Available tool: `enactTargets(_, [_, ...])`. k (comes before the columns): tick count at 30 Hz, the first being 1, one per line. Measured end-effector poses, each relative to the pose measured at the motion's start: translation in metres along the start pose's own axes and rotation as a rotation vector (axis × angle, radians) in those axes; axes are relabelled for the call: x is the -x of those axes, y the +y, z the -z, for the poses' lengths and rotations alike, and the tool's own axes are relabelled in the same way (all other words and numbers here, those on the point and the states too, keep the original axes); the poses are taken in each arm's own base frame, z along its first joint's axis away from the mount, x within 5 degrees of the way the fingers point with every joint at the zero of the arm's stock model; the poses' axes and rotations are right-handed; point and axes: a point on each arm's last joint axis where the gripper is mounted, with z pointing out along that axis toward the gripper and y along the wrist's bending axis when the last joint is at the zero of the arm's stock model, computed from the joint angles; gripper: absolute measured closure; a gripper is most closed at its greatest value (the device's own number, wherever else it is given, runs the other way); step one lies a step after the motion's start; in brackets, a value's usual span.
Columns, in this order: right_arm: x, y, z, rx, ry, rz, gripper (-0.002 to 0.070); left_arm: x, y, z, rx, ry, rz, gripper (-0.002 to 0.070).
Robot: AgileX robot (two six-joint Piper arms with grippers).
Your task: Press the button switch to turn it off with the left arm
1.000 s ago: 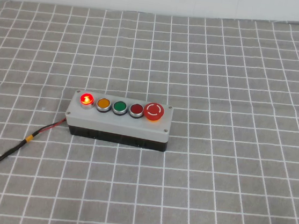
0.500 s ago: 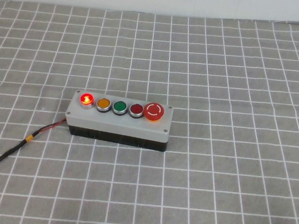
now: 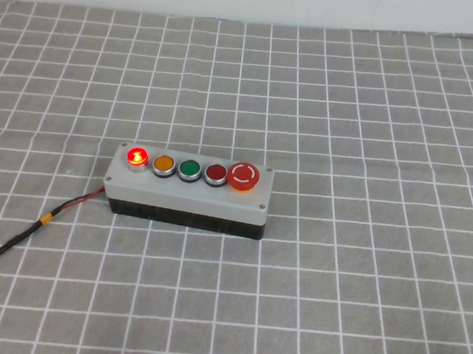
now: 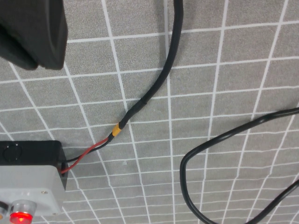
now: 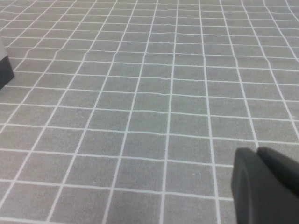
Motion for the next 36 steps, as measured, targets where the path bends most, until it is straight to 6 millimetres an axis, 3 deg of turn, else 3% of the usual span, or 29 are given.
enactTargets(8, [0.0,0.0,0.0,0.0,0.0,0.0,0.0694,0.001,-0.001,0.0,-0.006,-0.011,0.034,0.0678])
enactTargets(17, [0.0,0.0,0.0,0.0,0.0,0.0,0.0694,0.027,0.0,0.004,-0.076,-0.29,0.474,0.0678])
enactTargets(23, [0.0,0.0,0.0,0.0,0.0,0.0,0.0694,0.036,0.004,0.008,-0.077,-0.41,0.561,0.0678])
enactTargets(27, [0.0,0.0,0.0,0.0,0.0,0.0,0.0694,0.045,0.001,0.01,-0.108,-0.337,0.6,0.0678])
enactTargets(31, [0.0,0.0,0.0,0.0,0.0,0.0,0.0694,0.078,-0.002,0.012,-0.134,-0.17,0.569,0.0678])
enactTargets(36, [0.0,0.0,0.0,0.0,0.0,0.0,0.0694,0.122,-0.003,-0.001,-0.148,0.046,0.431,0.0678])
